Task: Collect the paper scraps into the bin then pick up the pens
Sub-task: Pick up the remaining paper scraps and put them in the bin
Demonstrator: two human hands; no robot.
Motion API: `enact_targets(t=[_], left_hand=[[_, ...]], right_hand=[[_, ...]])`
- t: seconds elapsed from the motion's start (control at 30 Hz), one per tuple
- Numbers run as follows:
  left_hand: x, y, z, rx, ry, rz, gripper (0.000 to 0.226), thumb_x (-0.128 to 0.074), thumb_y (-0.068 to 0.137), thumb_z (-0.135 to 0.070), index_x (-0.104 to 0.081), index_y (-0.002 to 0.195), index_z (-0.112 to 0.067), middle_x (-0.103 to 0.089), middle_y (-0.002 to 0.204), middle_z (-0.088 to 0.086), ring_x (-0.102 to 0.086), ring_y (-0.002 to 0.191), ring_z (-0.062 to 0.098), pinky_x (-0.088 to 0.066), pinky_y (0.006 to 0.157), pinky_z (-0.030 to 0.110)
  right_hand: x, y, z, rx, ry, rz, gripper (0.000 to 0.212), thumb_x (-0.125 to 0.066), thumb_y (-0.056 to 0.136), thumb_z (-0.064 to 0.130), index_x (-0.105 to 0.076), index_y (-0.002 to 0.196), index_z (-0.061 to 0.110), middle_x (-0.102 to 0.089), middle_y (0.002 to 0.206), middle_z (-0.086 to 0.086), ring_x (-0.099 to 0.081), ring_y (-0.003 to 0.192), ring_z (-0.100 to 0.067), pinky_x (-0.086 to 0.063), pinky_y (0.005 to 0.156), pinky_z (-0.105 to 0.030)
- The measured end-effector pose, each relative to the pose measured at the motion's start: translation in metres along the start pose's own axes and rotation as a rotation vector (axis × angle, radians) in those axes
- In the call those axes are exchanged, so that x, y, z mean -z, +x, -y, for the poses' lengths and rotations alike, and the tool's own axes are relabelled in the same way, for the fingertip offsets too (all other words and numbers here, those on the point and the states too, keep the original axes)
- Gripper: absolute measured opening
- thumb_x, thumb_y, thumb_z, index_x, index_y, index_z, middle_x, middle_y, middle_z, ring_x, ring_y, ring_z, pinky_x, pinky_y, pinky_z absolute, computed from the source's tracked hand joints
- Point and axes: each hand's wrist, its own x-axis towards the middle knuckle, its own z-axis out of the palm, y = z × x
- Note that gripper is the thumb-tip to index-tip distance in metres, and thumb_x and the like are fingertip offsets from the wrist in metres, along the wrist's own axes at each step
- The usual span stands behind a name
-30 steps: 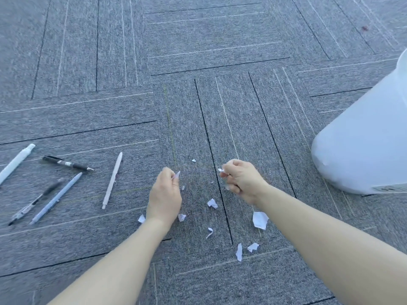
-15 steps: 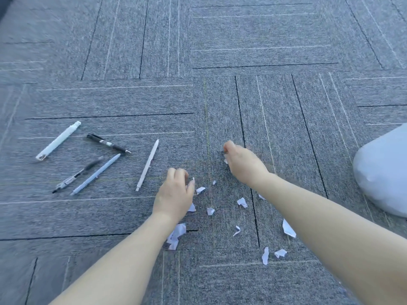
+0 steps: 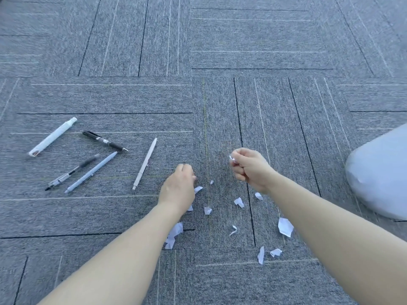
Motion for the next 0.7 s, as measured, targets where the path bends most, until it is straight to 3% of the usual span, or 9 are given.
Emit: enact_targets(t=[0.1,0.2,0.27,0.33,0.43,0.53,0.63,0.7], left_hand=[[0.001,-0.008,-0.001,0.020,-0.163,-0.023,0.011,-0.039,0.099,-0.017,-0.042,0.089,-0.015,-0.047,0.086,-0.001,-0.047,0.071,0.017,-0.035,0.062,0.029],[0.002,-0.014,-0.006,0.054,-0.293,-0.009,0.013,-0.039,0.096,-0.007,-0.045,0.091,-0.017,-0.054,0.079,-0.002,-0.051,0.071,0.018,-0.034,0.056,0.032],[0.004,-0.015,-0.010,0.058,-0.285,0.002,0.023,-0.037,0.092,-0.001,-0.050,0.098,-0.019,-0.055,0.084,-0.003,-0.053,0.075,0.018,-0.037,0.060,0.032],[0.005,-0.014,-0.013,0.054,-0.254,0.010,0.028,-0.035,0.091,0.002,-0.054,0.098,-0.018,-0.051,0.091,-0.003,-0.052,0.081,0.018,-0.037,0.068,0.031],[0.008,-0.012,-0.018,0.085,-0.270,0.023,0.024,-0.033,0.093,-0.006,-0.056,0.094,-0.015,-0.050,0.095,-0.002,-0.050,0.085,0.018,-0.036,0.073,0.030],[0.005,-0.009,-0.024,0.059,-0.265,0.035,0.014,-0.041,0.094,-0.021,-0.052,0.087,-0.015,-0.053,0.093,0.001,-0.052,0.083,0.020,-0.040,0.072,0.033],[0.000,-0.007,-0.029,0.009,-0.173,0.059,0.019,-0.049,0.093,-0.035,-0.051,0.092,-0.016,-0.051,0.095,0.000,-0.055,0.083,0.022,-0.044,0.073,0.035],[-0.004,-0.005,-0.033,-0.033,-0.099,0.063,0.025,-0.050,0.094,-0.037,-0.050,0.104,-0.014,-0.048,0.103,0.001,-0.057,0.086,0.025,-0.044,0.073,0.035]], right_hand=[[0.008,-0.016,-0.008,-0.006,0.303,0.083,0.013,-0.051,0.097,0.009,-0.052,0.085,0.010,-0.058,0.077,-0.005,-0.042,0.048,-0.006,-0.040,0.039,-0.017],[0.012,-0.022,-0.011,-0.017,0.387,0.147,0.008,-0.059,0.090,0.006,-0.056,0.085,0.011,-0.066,0.081,-0.003,-0.049,0.053,-0.007,-0.045,0.044,-0.015],[0.012,-0.025,-0.012,-0.034,0.428,0.188,0.015,-0.052,0.088,-0.002,-0.055,0.085,0.012,-0.063,0.079,-0.002,-0.050,0.054,-0.007,-0.044,0.045,-0.015],[0.010,-0.028,-0.010,-0.044,0.441,0.195,0.023,-0.039,0.085,-0.005,-0.054,0.079,0.011,-0.056,0.074,-0.003,-0.047,0.053,-0.009,-0.039,0.041,-0.016],[0.011,-0.033,-0.007,-0.058,0.429,0.148,0.025,-0.031,0.080,0.005,-0.049,0.062,0.011,-0.048,0.063,-0.004,-0.037,0.046,-0.012,-0.023,0.037,-0.020],[0.016,-0.033,-0.006,-0.029,0.125,0.054,0.035,-0.044,0.092,0.023,-0.042,0.058,0.014,-0.037,0.056,-0.001,-0.027,0.043,-0.013,-0.019,0.040,-0.023],[0.018,-0.036,-0.012,0.111,-0.616,-0.163,0.038,-0.054,0.095,0.037,-0.050,0.067,0.013,-0.044,0.052,0.002,-0.032,0.039,-0.010,-0.030,0.042,-0.024],[0.022,-0.038,-0.023,0.205,-0.988,-0.223,0.021,-0.057,0.093,0.039,-0.056,0.084,0.020,-0.058,0.059,0.001,-0.044,0.044,-0.012,-0.039,0.047,-0.026]])
